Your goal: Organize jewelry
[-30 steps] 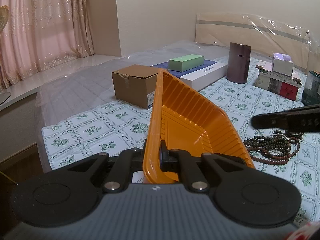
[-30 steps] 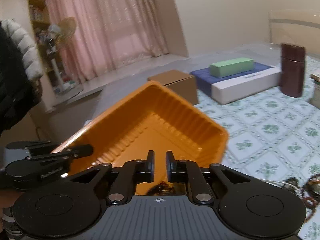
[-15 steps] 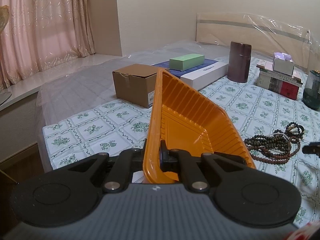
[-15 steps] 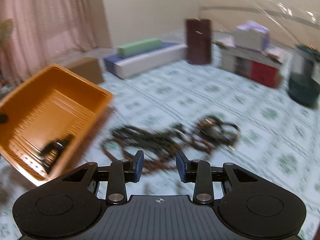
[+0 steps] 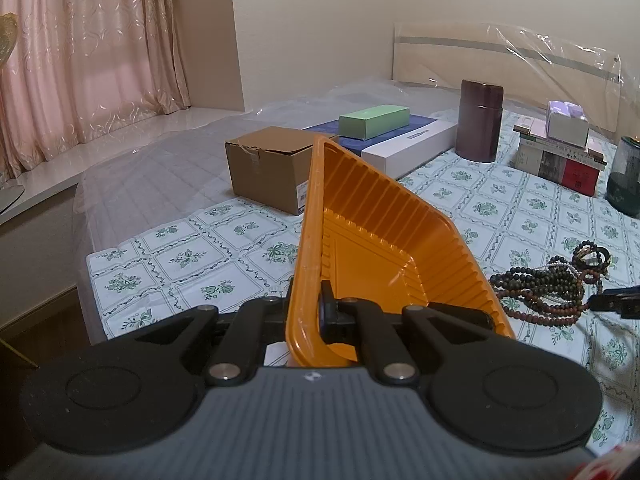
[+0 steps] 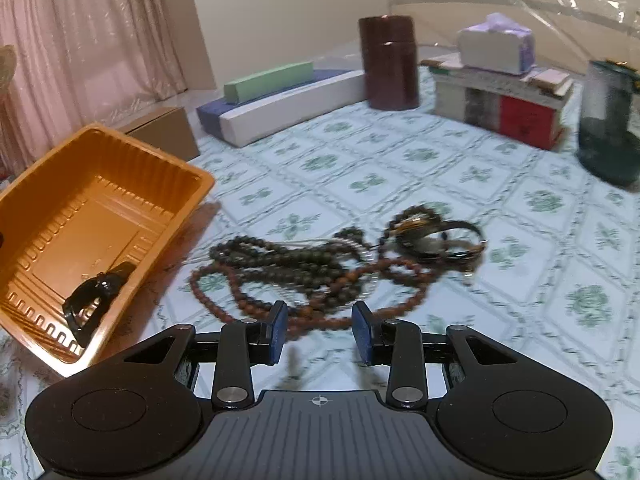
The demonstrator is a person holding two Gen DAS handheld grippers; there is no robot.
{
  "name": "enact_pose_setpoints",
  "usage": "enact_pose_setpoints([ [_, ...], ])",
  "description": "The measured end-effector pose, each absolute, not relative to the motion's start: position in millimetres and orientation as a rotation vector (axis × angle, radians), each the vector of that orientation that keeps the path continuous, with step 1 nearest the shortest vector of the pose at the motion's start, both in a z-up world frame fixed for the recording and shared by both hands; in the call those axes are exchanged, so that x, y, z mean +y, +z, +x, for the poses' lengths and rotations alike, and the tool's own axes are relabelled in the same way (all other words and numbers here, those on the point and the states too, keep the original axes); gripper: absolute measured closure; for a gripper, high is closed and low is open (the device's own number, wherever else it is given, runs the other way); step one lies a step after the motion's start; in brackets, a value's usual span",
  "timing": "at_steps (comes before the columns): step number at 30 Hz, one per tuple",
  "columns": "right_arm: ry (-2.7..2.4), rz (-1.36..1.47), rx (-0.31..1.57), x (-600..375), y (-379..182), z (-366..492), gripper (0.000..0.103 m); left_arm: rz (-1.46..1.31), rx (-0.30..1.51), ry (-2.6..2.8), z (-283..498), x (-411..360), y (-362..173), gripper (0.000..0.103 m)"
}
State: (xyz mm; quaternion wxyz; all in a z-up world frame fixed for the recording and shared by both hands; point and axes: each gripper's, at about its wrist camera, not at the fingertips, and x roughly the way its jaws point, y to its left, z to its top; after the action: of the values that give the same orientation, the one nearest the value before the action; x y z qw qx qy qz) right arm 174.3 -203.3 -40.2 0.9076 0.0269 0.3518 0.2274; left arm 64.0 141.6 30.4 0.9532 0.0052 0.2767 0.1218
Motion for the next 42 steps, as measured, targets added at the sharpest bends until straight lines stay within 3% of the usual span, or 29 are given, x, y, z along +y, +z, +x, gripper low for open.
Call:
enact_pose_setpoints([
  [11, 0.430, 0.040, 0.744, -179, -54, 186, 0.069, 0.010, 0.564, 0.249, 64, 143, 28, 0.097],
  [20, 0.402, -0.016, 0.731, -175, -57, 186, 0.097, 0.009, 0.564, 0.249, 64, 144, 28, 0.097],
  [27, 0.415, -0.013, 0.673, -189, -37, 167, 0.097, 0.009, 0.563, 0.248, 64, 144, 28, 0.097],
  [42, 0.482, 0.004, 0.444, -216, 64, 142, 0.098, 0.011, 0.560, 0.246, 63, 142, 30, 0.097],
])
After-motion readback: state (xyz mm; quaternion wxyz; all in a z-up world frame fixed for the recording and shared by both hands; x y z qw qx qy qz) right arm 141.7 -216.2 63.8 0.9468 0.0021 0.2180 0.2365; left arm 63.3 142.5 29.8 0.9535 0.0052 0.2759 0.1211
